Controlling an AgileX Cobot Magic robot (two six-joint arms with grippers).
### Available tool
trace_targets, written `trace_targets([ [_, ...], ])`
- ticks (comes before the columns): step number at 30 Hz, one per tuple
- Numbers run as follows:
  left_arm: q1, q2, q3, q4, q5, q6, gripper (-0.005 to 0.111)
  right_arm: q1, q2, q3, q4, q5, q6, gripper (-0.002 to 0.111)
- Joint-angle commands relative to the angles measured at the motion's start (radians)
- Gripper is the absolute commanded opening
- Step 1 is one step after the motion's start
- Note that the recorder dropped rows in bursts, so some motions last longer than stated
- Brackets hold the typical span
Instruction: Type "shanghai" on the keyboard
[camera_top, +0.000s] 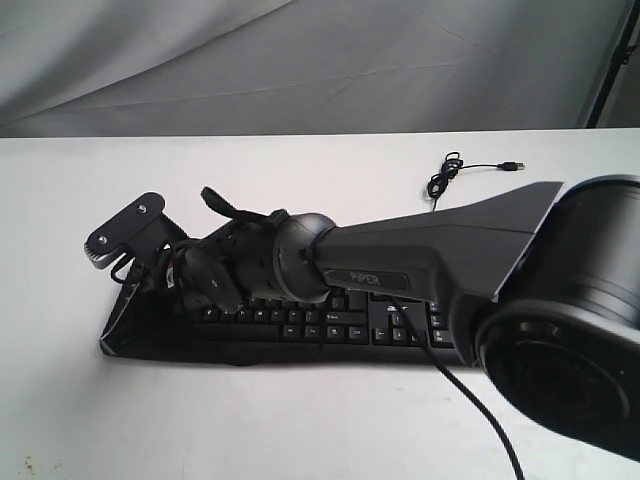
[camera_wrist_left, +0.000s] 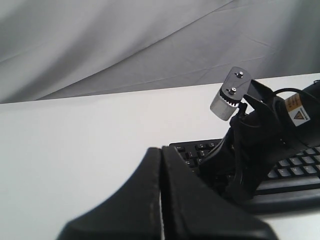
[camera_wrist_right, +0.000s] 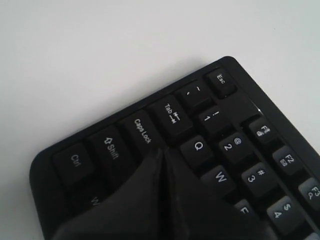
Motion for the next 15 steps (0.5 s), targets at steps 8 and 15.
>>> trace_targets([
  [8, -0.004, -0.003, 0.004, 0.005, -0.006, -0.003, 0.000, -0.003, 0.004, -0.006, 0.001, -0.024, -0.006, 0.000],
  [15, -0.004, -0.003, 0.004, 0.005, -0.006, -0.003, 0.000, -0.003, 0.015, -0.006, 0.001, -0.015, -0.006, 0.000],
])
